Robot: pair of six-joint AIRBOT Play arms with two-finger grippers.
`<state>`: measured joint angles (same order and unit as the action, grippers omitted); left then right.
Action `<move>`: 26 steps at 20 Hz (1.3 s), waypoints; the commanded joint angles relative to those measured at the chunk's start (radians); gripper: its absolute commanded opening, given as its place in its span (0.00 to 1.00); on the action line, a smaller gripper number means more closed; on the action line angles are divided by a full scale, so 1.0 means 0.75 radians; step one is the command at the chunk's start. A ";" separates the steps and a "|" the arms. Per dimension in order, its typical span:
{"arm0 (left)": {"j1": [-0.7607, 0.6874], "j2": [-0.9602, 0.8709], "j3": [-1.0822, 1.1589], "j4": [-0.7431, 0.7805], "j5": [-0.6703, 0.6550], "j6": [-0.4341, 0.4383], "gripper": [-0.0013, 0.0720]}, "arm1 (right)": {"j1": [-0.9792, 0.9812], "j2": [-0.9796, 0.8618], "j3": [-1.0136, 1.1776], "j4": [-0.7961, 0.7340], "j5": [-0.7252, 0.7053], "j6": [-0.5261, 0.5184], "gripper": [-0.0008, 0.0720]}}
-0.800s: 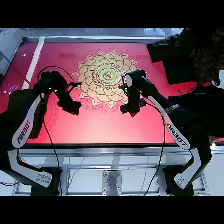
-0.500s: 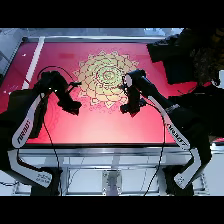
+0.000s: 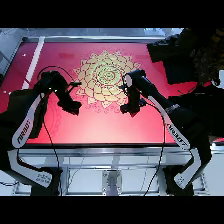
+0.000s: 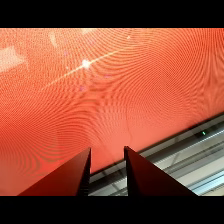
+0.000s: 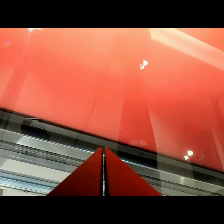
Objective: Fold the clothes and pants, and hang the long-sleeved shirts on hangers.
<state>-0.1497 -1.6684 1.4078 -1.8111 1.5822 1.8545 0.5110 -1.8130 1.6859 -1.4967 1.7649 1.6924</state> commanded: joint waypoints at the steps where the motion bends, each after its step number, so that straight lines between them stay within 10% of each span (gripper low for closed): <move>1: 0.000 -0.001 0.000 0.000 0.000 0.000 0.40 | 0.001 0.001 0.002 0.001 0.001 0.000 0.04; 12: 0.000 -0.001 0.000 0.000 0.000 0.000 0.40 | -0.016 0.001 0.001 -0.004 -0.009 0.000 0.04; 26: 0.001 -0.001 0.000 0.024 -0.105 0.043 0.40 | -0.016 0.001 0.002 0.013 -0.500 0.001 0.04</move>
<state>-0.1513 -1.6688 1.4078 -1.8095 1.4727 1.8923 0.4992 -1.8130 1.6859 -1.4910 1.4883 1.6920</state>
